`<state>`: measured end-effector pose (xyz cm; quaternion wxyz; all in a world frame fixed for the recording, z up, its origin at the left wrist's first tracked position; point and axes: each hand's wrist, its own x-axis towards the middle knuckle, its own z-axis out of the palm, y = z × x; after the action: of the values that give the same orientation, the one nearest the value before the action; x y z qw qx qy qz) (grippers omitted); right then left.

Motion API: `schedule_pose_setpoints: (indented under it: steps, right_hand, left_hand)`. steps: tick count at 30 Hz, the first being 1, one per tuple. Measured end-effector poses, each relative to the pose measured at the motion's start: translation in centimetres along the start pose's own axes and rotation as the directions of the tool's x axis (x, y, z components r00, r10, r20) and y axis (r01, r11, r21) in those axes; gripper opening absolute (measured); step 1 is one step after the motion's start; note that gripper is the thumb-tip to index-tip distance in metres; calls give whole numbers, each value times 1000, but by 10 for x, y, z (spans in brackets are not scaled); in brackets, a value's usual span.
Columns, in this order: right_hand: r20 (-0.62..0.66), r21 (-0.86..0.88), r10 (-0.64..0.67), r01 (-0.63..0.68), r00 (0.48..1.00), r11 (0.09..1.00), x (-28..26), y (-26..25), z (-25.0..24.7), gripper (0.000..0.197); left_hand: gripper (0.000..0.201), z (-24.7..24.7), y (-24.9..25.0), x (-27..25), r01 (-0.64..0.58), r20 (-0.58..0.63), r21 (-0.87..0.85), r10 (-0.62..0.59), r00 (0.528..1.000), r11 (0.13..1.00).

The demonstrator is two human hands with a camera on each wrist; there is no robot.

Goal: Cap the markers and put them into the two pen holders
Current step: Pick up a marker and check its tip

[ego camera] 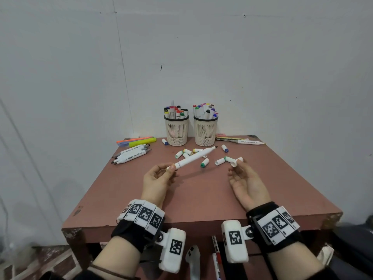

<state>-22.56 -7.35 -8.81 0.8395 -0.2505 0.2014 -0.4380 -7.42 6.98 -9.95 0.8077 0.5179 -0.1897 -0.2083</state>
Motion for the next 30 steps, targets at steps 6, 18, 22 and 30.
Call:
schedule_pose_setpoints:
  steps: [6, 18, 22, 30]
  right_hand:
    - [-37, 0, -87, 87, 996, 996, 4, 1, -5, 15]
    - [16, -122, -92, 93, 996, 988, 4, 3, -10, 20]
    - [20, -139, -85, 87, 996, 986, 3, 4, -9, 20]
    - [51, -215, -71, 81, 996, 973, -2, 5, -7, 26]
  left_hand:
    - [9, 0, -5, 1, -21, 49, 59, 18, 999, 998]
    - [11, 0, -8, 1, -58, 90, 129, 46, 995, 990]
    - [10, 0, -8, 0, -53, 102, 138, 40, 994, 989]
    - [12, 0, -8, -1, -52, 102, 170, 35, 994, 984]
